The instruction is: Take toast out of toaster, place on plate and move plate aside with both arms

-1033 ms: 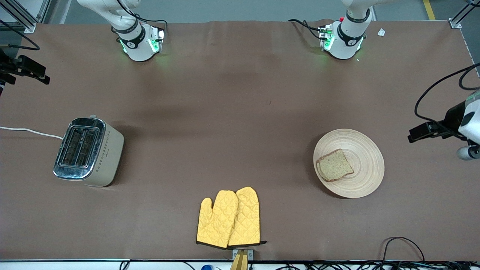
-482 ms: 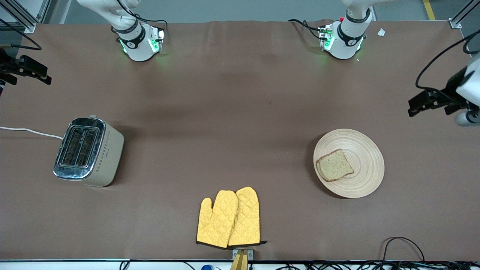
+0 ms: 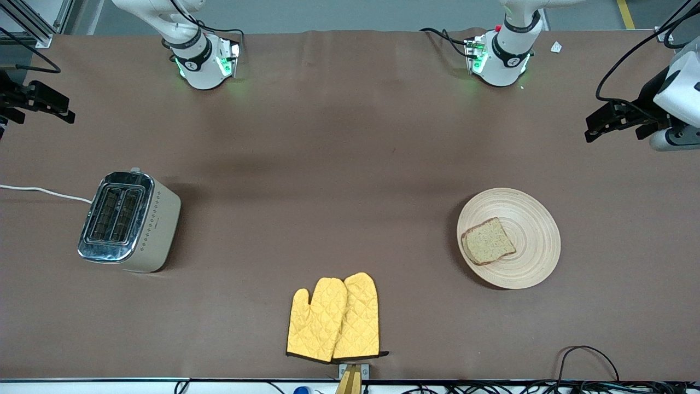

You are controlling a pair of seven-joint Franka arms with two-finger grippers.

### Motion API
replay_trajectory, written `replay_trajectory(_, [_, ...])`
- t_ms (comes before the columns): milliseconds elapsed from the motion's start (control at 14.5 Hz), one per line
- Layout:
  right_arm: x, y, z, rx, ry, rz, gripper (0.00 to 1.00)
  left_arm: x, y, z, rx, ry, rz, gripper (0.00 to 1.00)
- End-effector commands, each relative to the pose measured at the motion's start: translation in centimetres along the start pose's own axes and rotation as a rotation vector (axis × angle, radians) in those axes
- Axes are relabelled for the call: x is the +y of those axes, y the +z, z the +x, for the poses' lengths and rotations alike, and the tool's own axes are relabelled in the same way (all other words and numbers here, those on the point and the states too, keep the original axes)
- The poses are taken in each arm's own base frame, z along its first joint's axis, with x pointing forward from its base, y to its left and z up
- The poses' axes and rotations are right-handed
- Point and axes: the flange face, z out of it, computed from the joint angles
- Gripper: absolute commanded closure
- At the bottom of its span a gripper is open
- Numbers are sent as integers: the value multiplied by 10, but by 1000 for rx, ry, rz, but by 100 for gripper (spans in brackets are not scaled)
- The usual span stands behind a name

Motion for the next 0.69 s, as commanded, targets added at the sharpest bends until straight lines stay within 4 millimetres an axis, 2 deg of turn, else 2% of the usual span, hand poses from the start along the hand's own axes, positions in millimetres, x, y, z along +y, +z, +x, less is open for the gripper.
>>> replay_trajectory(0, [-1,-1,-1,7,14,-11,0,25,-5,-10,12,55,-4,0])
replay_trajectory(138, [-1,-1,-1,7,14,-11,0,28,-6,-8,16,45,-4,0])
replay_trajectory(207, [-1,-1,-1,7,14,-11,0,28,-14,-7,31,49,-6,0])
replay_trajectory(620, [0,-1,-1,9,15,-11,0,6,-14,3,29,14,1,0])
